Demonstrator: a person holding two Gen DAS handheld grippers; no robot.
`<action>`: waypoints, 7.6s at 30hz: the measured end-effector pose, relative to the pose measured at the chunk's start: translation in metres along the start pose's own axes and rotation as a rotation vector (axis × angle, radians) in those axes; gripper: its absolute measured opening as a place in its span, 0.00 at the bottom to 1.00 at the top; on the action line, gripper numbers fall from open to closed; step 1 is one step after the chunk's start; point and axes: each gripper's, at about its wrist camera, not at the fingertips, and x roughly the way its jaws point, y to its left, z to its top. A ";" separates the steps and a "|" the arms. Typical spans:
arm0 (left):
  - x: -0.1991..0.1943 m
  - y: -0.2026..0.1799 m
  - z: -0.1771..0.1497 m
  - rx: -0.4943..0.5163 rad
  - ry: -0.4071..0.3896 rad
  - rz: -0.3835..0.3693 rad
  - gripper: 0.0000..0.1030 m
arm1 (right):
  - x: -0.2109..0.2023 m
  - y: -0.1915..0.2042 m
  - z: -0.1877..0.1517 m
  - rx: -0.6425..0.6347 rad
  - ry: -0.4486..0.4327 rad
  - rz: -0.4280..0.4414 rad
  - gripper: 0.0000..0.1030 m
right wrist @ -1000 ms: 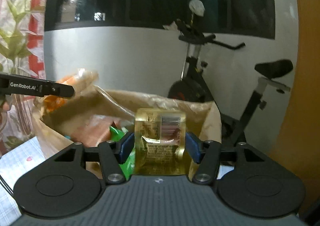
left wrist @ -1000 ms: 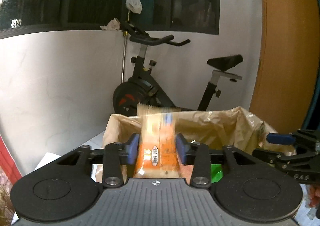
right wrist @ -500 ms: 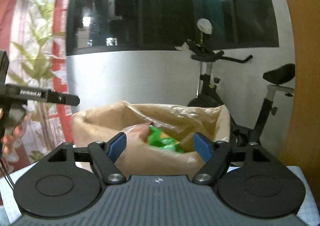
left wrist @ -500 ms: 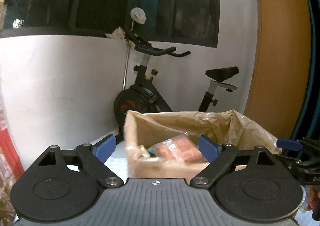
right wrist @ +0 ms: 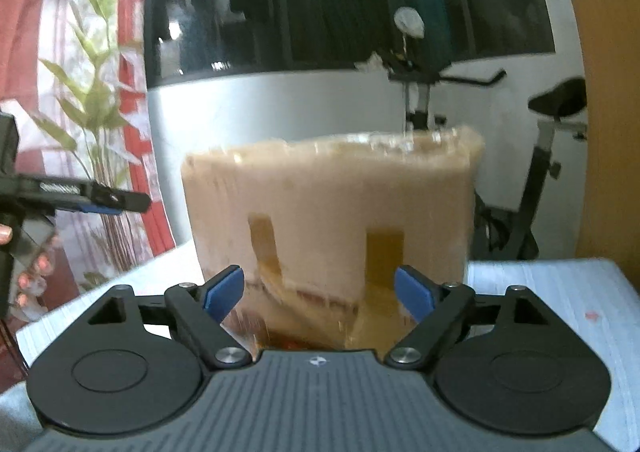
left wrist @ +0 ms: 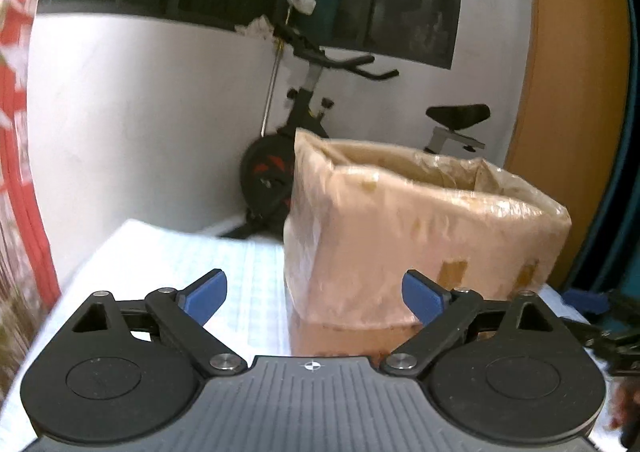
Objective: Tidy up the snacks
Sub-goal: 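Grasp the blue-and-white printed bag with the left tool while the right tool grasps the brown clear packet, then carry both snacks over the open box and open both tools to drop them, then move the left tool to the small clear brown packet while the right tool approaches the red packet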
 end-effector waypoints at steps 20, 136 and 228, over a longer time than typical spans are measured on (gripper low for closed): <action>0.019 -0.016 -0.071 0.065 0.166 0.027 0.79 | 0.085 0.005 -0.063 -0.142 0.352 -0.039 0.63; -0.017 -0.038 -0.037 0.007 0.026 -0.033 0.49 | -0.025 0.010 -0.015 -0.092 0.044 0.046 0.47; 0.065 -0.048 -0.104 -0.035 0.425 -0.269 0.43 | 0.045 -0.005 -0.057 0.005 0.426 0.043 0.47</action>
